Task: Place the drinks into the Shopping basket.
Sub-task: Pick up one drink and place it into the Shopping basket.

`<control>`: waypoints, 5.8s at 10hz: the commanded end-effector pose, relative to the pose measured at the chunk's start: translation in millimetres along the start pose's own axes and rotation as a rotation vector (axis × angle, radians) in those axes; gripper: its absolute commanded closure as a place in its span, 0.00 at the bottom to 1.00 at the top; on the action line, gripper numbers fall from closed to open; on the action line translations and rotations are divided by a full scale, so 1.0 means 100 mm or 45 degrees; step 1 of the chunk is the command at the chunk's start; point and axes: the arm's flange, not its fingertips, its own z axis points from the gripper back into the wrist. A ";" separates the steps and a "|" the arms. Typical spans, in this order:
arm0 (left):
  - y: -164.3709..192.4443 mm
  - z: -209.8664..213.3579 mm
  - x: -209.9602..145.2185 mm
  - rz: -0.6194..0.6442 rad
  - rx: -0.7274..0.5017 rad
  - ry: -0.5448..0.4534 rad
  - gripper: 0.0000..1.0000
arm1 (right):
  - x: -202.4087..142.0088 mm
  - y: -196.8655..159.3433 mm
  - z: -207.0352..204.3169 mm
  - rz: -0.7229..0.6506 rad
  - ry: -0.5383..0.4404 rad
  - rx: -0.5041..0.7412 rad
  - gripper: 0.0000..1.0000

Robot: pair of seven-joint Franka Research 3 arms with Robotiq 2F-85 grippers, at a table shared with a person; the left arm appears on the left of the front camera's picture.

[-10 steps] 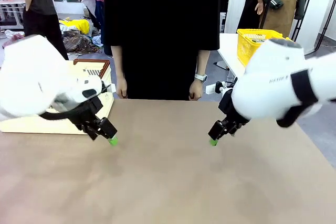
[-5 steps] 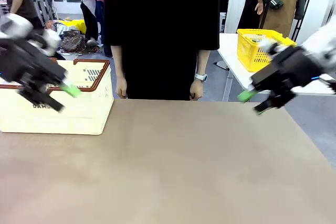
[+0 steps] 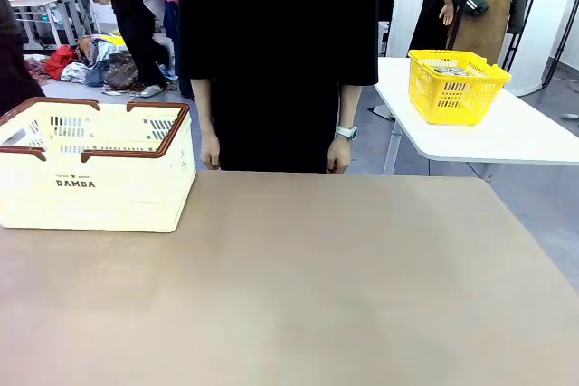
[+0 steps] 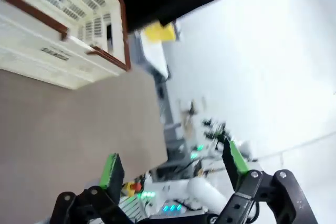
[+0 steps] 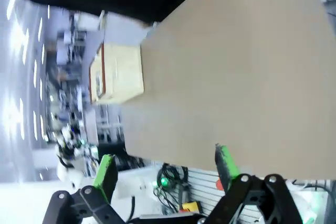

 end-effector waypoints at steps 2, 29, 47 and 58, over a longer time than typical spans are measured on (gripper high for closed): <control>0.44 0.24 -0.03 0.044 -0.149 -0.102 0.00 | -0.02 -0.46 0.29 -0.148 -0.090 0.013 0.00; 0.55 0.32 -0.08 0.079 -0.141 -0.143 0.00 | -0.04 -0.60 0.30 -0.230 -0.113 0.001 0.00; 0.55 0.32 -0.08 0.079 -0.141 -0.143 0.00 | -0.04 -0.60 0.30 -0.230 -0.113 0.001 0.00; -0.31 -0.53 -0.11 0.139 0.131 0.100 0.00 | -0.04 -0.60 0.30 -0.230 -0.113 0.001 0.00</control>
